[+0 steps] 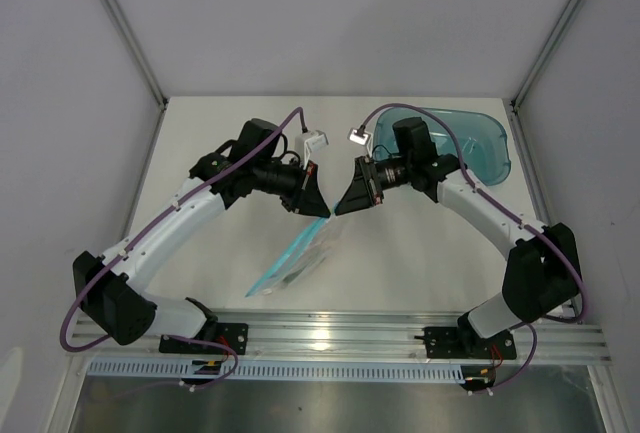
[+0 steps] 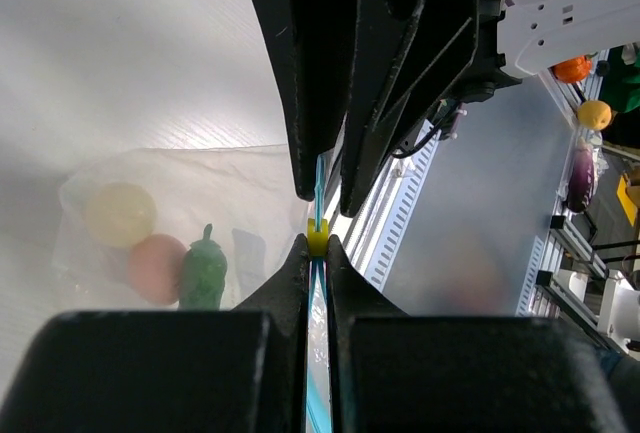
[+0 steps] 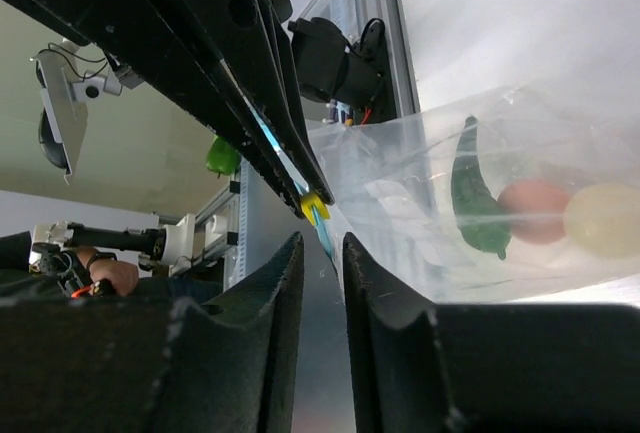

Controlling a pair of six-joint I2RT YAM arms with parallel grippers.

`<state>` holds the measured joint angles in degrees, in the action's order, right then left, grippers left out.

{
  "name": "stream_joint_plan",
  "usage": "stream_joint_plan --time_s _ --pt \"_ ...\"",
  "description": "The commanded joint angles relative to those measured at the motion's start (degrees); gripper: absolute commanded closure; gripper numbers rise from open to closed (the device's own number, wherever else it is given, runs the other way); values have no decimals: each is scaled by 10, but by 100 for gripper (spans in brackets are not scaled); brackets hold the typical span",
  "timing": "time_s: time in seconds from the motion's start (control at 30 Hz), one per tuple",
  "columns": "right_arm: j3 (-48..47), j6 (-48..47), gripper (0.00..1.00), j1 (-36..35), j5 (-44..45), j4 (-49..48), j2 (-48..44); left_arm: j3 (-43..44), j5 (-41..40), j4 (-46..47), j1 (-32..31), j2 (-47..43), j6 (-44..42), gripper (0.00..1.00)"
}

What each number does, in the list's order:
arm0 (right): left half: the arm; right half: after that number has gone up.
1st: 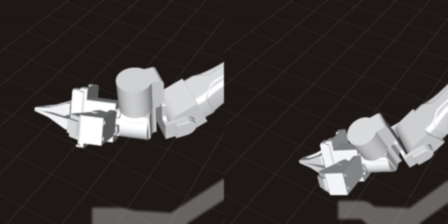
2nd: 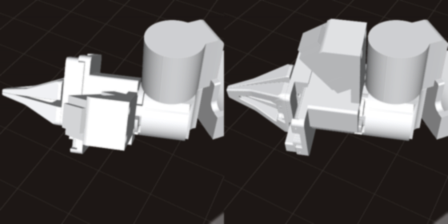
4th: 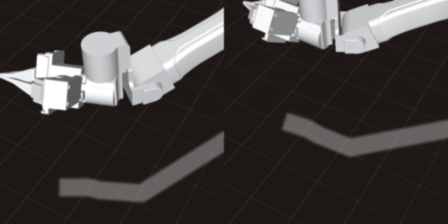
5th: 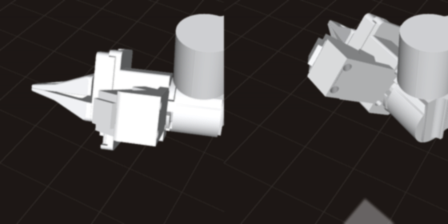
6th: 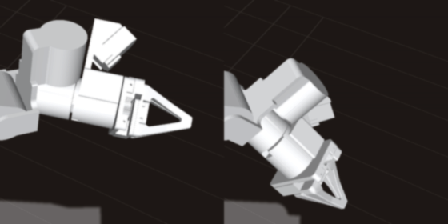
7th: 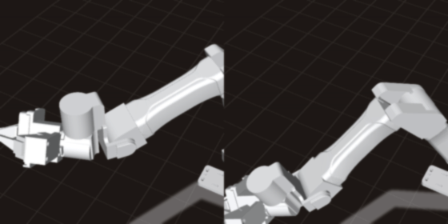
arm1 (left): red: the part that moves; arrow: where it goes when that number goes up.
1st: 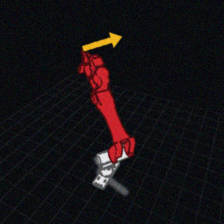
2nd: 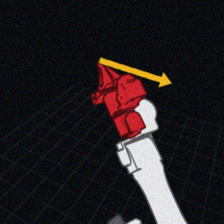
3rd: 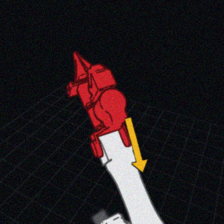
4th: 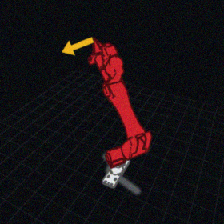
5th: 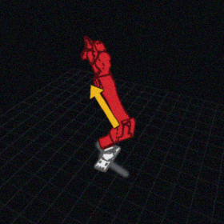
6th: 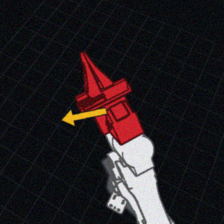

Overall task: Place the food in the zip-top bag and seal the zipper
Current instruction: Zip the zipper food storage bag at the center of the board.

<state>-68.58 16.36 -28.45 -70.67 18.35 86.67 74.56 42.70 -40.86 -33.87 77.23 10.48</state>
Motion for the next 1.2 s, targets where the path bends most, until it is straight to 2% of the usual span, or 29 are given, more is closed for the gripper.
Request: stream_joint_plan --time_s 0.0,0.17,0.37,0.5,0.7,1.17 --pt "-30 -8 76 -5 -21 -7 8 19 14 5 2 -13 1 99" --pt "-32 4 83 -6 -16 -19 16 17 15 3 2 -9 -2 99" --pt "-38 8 100 -5 20 5 23 17 12 0 3 -7 -4 99" --pt "-30 12 100 -3 105 7 1 19 5 -4 2 -7 -5 99" --pt "12 50 100 15 195 -45 -44 17 -7 -11 2 -9 -5 99" --pt "27 41 100 34 250 -36 -81 15 -25 -33 3 -24 -11 99"
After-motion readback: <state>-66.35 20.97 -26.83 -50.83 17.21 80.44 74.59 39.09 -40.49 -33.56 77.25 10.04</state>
